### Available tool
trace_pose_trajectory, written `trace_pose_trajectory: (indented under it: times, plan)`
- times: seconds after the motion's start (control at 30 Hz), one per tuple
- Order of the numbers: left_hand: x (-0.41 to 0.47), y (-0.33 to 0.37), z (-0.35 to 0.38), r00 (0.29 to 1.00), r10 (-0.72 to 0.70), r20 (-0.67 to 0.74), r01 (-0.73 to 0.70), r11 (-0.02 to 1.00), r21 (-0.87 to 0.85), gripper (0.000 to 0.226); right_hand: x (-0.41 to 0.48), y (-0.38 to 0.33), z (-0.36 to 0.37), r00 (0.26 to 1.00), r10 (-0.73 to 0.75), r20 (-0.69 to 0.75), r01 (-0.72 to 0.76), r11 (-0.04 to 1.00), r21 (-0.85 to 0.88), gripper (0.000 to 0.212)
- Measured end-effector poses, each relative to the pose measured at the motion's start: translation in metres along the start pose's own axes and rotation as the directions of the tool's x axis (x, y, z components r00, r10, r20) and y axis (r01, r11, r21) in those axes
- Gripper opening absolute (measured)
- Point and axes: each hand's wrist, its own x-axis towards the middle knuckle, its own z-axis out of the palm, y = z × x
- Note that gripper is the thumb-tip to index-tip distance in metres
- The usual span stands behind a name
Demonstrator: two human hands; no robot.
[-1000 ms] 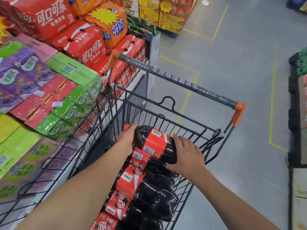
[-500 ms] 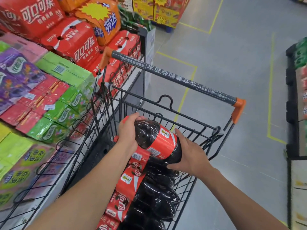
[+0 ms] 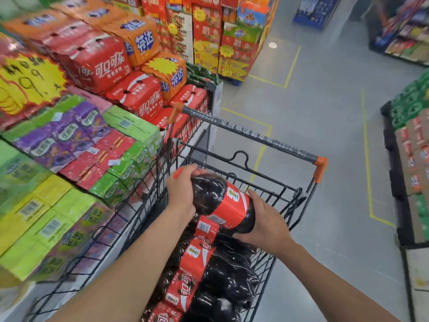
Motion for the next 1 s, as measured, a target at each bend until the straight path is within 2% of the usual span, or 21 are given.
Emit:
trace_pose_trajectory:
  times: [0.1, 0.27, 0.43, 0.57, 0.73, 0.9, 1.0]
  plan:
    - [-0.031, 0.035, -0.011, 0.998, 0.052, 0.046, -0.049, 0.998, -0.047, 0.030, -0.017, -0.037, -0.023, 0.995, -0.050, -0.087, 0.051, 0.999, 0.009, 0.113]
    - [-0.097, 0.100, -0.037, 0.983, 0.159, 0.095, -0.145, 0.980, -0.137, 0.036, -0.057, -0.113, -0.065, 0.971, -0.128, -0.202, 0.123, 0.992, -0.036, 0.112]
    - [-0.164, 0.164, -0.074, 0.967, 0.237, 0.097, -0.219, 0.961, -0.167, 0.018, -0.097, -0.190, -0.097, 0.933, -0.212, -0.292, 0.207, 0.977, -0.049, 0.104]
    - [-0.207, 0.210, -0.113, 0.952, 0.292, 0.095, -0.268, 0.941, -0.206, 0.033, -0.117, -0.243, -0.108, 0.917, -0.278, -0.287, 0.275, 0.960, -0.054, 0.105]
    - [-0.272, 0.247, -0.153, 0.893, 0.450, 0.004, -0.445, 0.884, -0.140, 0.018, -0.144, -0.298, -0.093, 0.885, -0.334, -0.323, 0.379, 0.922, 0.084, 0.104]
    - [-0.336, 0.258, -0.187, 0.827, 0.560, -0.056, -0.561, 0.827, -0.017, 0.044, -0.175, -0.336, -0.068, 0.835, -0.419, -0.356, 0.512, 0.829, 0.226, 0.100]
    - [-0.370, 0.249, -0.204, 0.797, 0.590, -0.132, -0.593, 0.805, 0.017, 0.032, -0.199, -0.345, -0.058, 0.839, -0.448, -0.309, 0.529, 0.802, 0.275, 0.099]
